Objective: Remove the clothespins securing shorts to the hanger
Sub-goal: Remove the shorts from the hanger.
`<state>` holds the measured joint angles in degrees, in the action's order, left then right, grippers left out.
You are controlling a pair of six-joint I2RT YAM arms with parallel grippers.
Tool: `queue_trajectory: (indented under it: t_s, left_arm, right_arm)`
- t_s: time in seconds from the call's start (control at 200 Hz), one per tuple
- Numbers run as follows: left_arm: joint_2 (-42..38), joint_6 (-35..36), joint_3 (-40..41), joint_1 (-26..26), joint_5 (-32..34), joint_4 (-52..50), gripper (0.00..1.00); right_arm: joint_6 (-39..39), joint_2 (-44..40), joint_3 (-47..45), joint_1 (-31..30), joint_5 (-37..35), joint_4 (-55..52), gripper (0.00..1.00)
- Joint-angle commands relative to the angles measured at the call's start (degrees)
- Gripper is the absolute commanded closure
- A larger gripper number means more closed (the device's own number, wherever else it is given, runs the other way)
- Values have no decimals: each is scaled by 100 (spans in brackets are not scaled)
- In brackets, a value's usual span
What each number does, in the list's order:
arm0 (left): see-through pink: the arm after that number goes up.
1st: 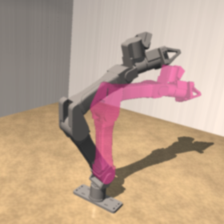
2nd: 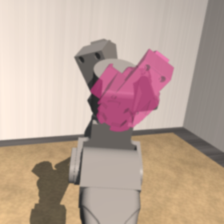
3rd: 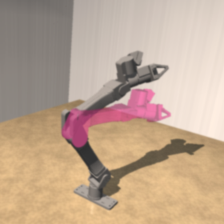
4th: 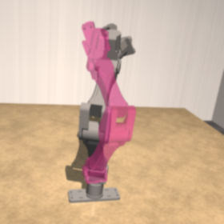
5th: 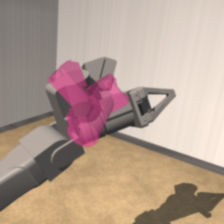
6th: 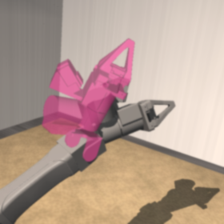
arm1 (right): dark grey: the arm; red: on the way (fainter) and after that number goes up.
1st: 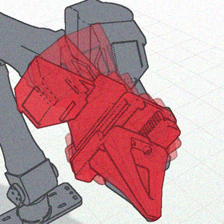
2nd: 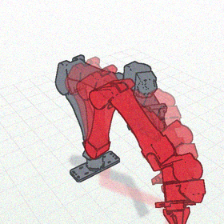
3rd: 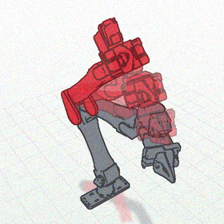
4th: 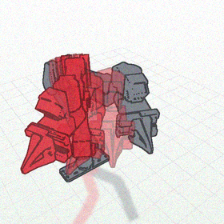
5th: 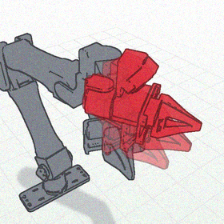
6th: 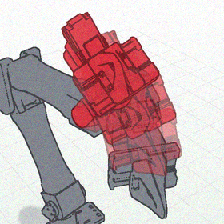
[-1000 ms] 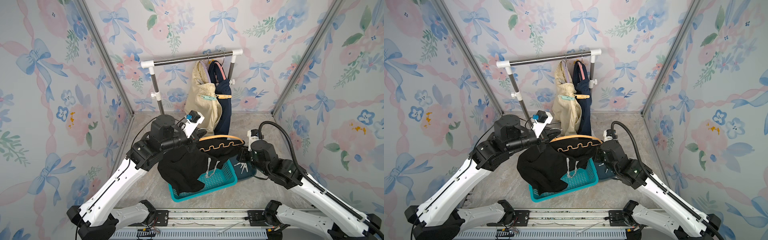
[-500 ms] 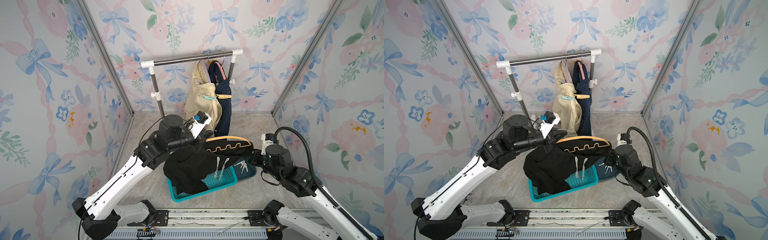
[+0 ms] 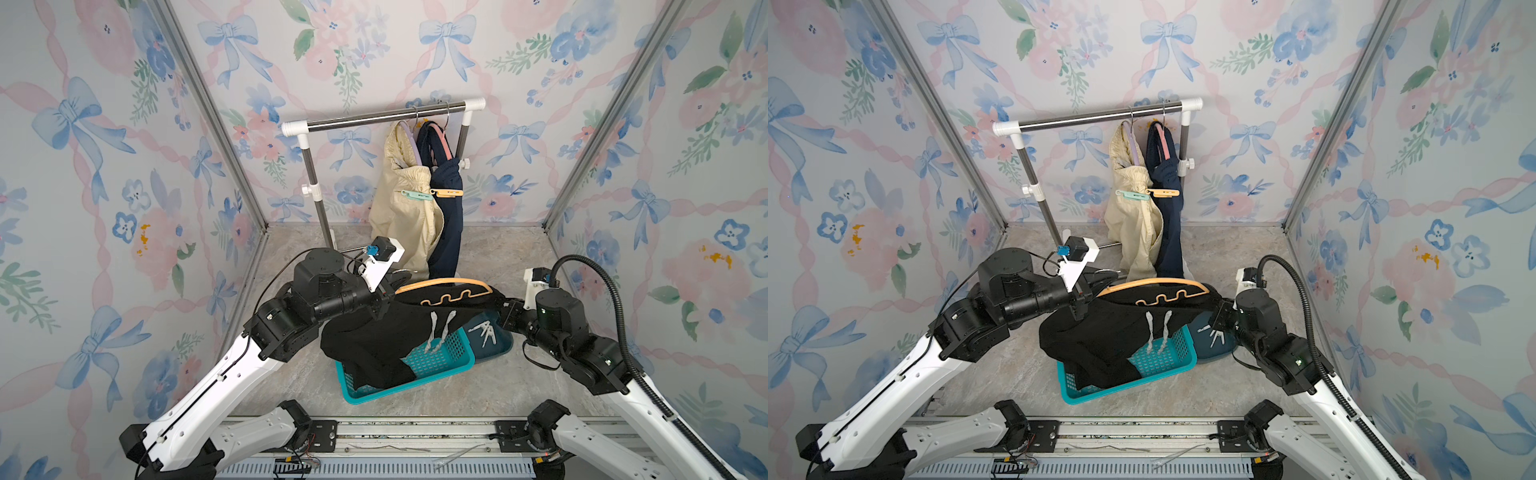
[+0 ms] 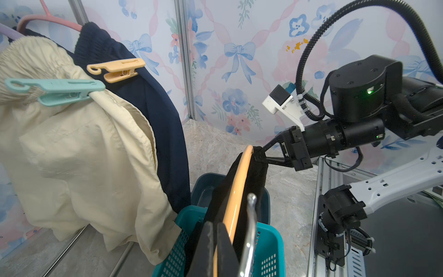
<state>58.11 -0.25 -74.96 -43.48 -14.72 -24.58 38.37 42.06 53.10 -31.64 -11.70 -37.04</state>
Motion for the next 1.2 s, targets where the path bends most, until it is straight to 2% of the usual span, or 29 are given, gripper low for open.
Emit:
queue_trajectory:
  t_s: [0.0, 0.23, 0.41, 0.47, 0.635, 0.765, 1.195]
  left_arm:
    - [-340, 59, -21, 112, 524, 333, 100]
    - [-414, 94, 33, 121, 457, 323, 100]
    - [-248, 25, -25, 121, 464, 384, 100]
    - [-140, 16, -77, 121, 393, 384, 100]
    - [111, 63, -240, 121, 223, 405, 100]
    - [290, 139, -345, 121, 106, 543, 100]
    - [499, 75, -311, 119, -262, 1334, 100]
  right_arm:
    - [-58, -195, -45, 378, -297, -465, 96]
    - [-181, -217, -7, 763, -81, -504, 97]
    - [-110, -35, -218, 725, 829, 234, 100]
    - [-77, 11, -293, 485, 856, 509, 100]
    - [-208, 224, -45, -490, 116, 590, 100]
    - [-349, 495, 190, -1058, -167, 690, 100]
    - [-892, 1225, 903, -2197, -235, 1189, 97]
